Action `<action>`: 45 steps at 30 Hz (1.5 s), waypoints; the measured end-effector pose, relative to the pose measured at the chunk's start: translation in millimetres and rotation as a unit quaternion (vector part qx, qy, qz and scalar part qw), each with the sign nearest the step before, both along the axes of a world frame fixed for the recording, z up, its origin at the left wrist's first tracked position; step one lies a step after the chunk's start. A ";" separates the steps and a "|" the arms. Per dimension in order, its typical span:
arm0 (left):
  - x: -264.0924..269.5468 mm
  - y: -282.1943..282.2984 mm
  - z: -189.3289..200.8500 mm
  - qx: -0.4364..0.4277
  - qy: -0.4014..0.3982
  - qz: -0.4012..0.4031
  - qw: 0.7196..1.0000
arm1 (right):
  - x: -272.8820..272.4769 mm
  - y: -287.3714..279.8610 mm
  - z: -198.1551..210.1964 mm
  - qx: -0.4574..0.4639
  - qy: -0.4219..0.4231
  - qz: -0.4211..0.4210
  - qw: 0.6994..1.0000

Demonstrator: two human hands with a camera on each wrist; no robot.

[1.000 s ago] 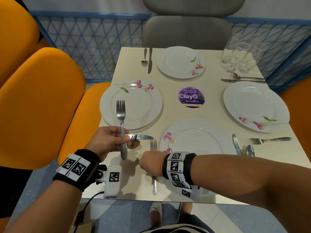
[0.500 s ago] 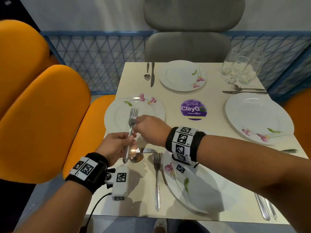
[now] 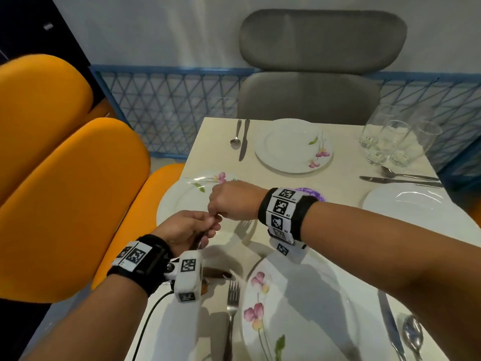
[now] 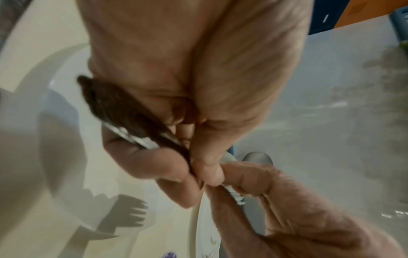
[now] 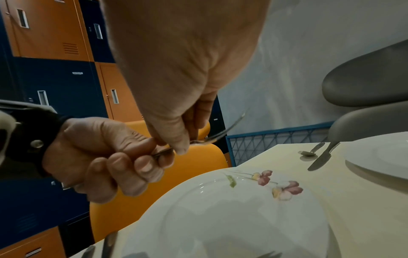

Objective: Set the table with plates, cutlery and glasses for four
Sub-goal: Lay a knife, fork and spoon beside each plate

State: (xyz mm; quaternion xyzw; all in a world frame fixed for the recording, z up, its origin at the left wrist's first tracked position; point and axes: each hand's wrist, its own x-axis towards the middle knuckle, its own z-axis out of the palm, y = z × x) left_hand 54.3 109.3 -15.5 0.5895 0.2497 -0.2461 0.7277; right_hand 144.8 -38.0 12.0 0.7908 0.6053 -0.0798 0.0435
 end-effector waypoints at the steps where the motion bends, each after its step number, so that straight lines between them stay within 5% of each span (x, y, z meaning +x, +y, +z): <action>1: 5.5 0.4 0.1 -0.002 0.004 0.001 1.000 | 6.7 1.1 0.4 -0.007 -0.003 0.002 1.000; 18: 82.5 38.8 -4.4 0.107 0.037 0.033 0.993 | 117.8 35.6 -11.1 -0.015 0.072 -0.088 0.993; 30: 77.3 102.0 -11.4 0.214 0.027 0.102 0.971 | 193.1 69.5 -56.3 0.046 0.111 -0.311 0.943; 45: 67.6 106.0 -12.0 0.195 -0.008 0.127 0.972 | 197.7 83.8 -96.2 -0.004 0.124 -0.313 0.941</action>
